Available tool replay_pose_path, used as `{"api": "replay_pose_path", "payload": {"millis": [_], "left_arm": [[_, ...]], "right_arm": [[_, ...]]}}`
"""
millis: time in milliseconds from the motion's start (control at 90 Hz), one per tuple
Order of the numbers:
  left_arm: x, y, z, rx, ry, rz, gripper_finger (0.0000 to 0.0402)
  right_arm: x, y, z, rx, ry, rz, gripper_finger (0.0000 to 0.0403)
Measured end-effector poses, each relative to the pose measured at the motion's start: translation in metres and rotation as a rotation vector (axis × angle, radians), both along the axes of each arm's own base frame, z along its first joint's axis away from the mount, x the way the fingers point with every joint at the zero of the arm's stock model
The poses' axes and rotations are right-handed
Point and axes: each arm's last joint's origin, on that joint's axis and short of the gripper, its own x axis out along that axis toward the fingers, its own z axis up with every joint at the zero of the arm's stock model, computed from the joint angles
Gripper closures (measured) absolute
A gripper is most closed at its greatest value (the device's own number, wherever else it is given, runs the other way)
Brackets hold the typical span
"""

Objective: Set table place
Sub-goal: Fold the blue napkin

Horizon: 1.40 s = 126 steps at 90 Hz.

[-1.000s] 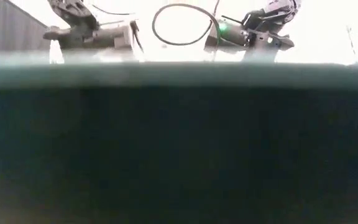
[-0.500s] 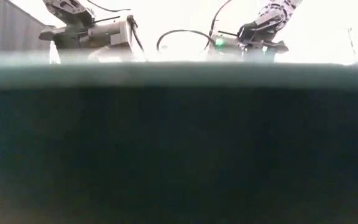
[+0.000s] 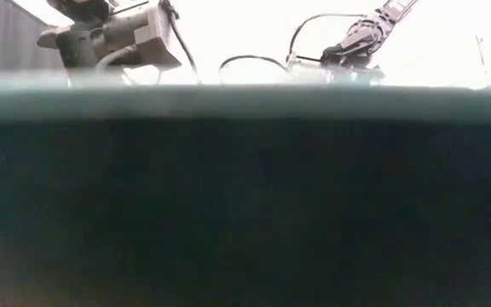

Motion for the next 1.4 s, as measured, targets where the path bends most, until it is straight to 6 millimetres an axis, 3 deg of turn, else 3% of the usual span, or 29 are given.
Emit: {"api": "replay_pose_path", "payload": {"millis": [356, 667, 922, 1244, 1400], "left_arm": [[0.007, -0.012, 0.005, -0.051, -0.061, -0.040, 0.0292], [0.006, -0.013, 0.005, -0.049, -0.051, -0.045, 0.0292], [0.004, -0.012, 0.005, -0.030, -0.032, -0.040, 0.0292], [0.004, -0.011, 0.005, -0.022, -0.029, -0.038, 0.0292], [0.005, -0.011, 0.010, 0.055, -0.024, -0.039, 0.0292]], "right_arm": [[0.001, -0.020, 0.002, 0.055, -0.077, 0.006, 0.0246], [0.006, -0.036, -0.013, 0.081, -0.099, 0.011, 0.0246], [0.011, -0.043, -0.012, 0.051, -0.172, 0.030, 0.0246], [0.006, -0.073, -0.011, 0.007, -0.245, -0.036, 0.0246], [0.012, -0.081, 0.000, -0.057, -0.303, -0.010, 0.0246]]}}
